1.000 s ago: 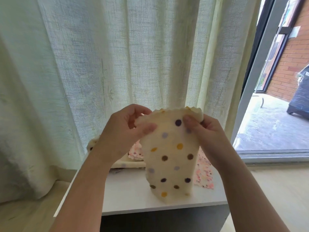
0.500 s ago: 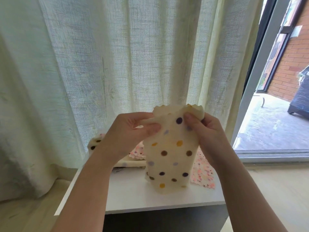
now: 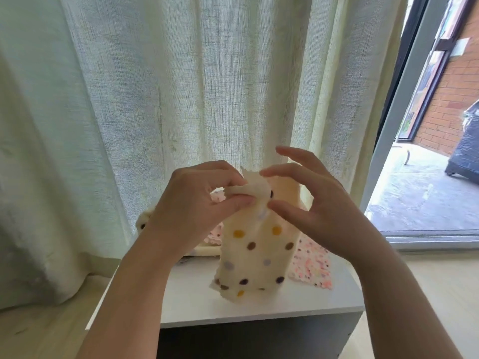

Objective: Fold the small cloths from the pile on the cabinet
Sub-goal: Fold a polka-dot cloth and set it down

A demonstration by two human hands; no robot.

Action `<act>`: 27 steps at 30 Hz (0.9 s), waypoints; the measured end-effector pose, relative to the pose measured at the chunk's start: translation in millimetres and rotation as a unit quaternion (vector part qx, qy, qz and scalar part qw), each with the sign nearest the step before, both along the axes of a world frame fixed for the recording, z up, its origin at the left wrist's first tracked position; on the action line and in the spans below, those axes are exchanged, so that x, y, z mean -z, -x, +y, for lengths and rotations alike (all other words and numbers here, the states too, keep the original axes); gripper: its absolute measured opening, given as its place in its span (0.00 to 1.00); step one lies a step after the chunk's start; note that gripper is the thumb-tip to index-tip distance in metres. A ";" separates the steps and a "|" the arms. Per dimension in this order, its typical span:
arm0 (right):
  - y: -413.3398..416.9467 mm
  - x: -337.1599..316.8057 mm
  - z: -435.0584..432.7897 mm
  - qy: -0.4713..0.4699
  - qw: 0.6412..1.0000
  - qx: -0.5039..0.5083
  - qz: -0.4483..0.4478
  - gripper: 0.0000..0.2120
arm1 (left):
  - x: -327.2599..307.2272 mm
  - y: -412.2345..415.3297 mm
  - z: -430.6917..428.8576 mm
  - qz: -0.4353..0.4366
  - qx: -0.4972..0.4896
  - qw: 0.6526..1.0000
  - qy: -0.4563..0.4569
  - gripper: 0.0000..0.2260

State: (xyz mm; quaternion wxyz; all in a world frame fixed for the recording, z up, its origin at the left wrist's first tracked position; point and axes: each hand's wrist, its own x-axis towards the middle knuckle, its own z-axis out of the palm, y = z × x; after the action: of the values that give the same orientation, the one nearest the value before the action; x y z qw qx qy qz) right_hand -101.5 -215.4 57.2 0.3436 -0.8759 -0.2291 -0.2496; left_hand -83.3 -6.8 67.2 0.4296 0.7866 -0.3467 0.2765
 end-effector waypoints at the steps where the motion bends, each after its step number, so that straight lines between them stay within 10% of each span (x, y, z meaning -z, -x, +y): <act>1: 2.2 -1.9 -0.6 0.020 1.000 0.002 0.002 0.18 | -2.0 2.2 0.9 -0.018 0.004 1.000 -0.007 0.06; 17: 4.2 -4.5 -10.0 0.069 0.994 0.008 0.089 0.11 | -8.1 7.8 10.8 -0.044 -0.047 0.998 0.002 0.12; 27: 11.7 -15.1 -9.1 -0.164 0.980 -0.054 0.095 0.19 | -2.4 0.8 9.2 0.071 -0.051 0.992 0.094 0.07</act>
State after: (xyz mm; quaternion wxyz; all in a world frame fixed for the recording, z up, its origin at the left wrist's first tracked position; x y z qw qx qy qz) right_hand -113.2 -224.5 72.3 0.5158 -0.8136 -0.1982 -0.1809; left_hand -84.1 2.4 69.6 0.5105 0.7769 -0.2476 0.2731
